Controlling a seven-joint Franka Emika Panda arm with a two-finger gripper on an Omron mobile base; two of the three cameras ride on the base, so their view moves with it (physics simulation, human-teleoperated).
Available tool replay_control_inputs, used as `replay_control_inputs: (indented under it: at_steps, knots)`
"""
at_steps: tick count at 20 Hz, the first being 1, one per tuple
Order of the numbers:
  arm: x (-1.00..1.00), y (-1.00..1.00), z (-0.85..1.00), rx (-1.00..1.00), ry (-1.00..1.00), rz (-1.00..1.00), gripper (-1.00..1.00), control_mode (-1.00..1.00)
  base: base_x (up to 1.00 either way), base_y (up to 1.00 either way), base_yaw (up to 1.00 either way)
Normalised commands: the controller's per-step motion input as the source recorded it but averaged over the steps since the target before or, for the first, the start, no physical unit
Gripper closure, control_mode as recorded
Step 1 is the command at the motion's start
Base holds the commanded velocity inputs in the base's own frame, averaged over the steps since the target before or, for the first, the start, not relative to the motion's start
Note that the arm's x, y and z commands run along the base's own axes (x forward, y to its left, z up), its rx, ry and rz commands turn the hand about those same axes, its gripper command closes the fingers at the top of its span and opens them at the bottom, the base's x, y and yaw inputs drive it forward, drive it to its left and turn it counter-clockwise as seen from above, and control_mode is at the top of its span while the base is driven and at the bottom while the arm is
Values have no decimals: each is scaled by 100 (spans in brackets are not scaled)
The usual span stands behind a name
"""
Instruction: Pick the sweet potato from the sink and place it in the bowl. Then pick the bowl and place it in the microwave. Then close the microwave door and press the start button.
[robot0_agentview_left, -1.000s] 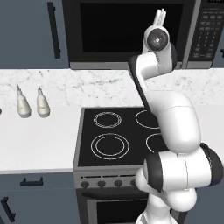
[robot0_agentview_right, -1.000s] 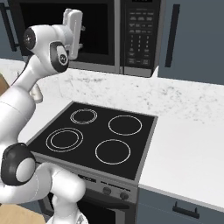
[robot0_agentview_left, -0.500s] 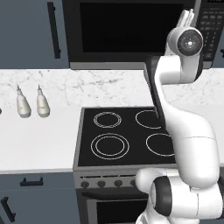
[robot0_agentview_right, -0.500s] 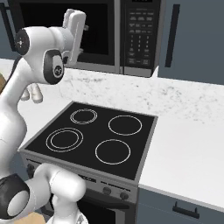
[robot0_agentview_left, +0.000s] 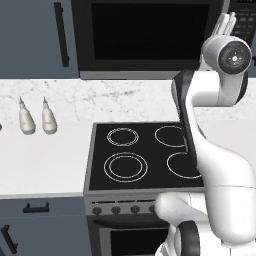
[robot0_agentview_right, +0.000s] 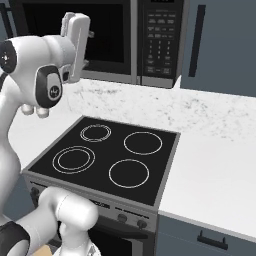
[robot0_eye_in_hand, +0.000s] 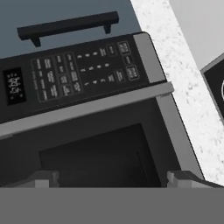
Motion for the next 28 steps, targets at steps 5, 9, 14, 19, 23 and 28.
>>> replay_control_inputs:
  at_steps: [5, 9, 14, 19, 23, 28]
  knots:
    - [-38, 16, 0, 0, -3, 0, -100, -100, 0, 0, 0]
    - [-33, 21, -1, 0, 0, 0, -100, -100, 0, 0, 0]
    - [-5, 21, 0, 0, -1, 0, -100, -100, 0, 0, 0]
    - [0, 21, 0, 0, -1, 0, -100, -100, 0, 0, 0]
    - [-3, -8, 0, 0, 0, 0, -100, -100, 0, 0, 0]
    - [-9, -42, 0, 0, 0, 0, -100, -100, 0, 0, 0]
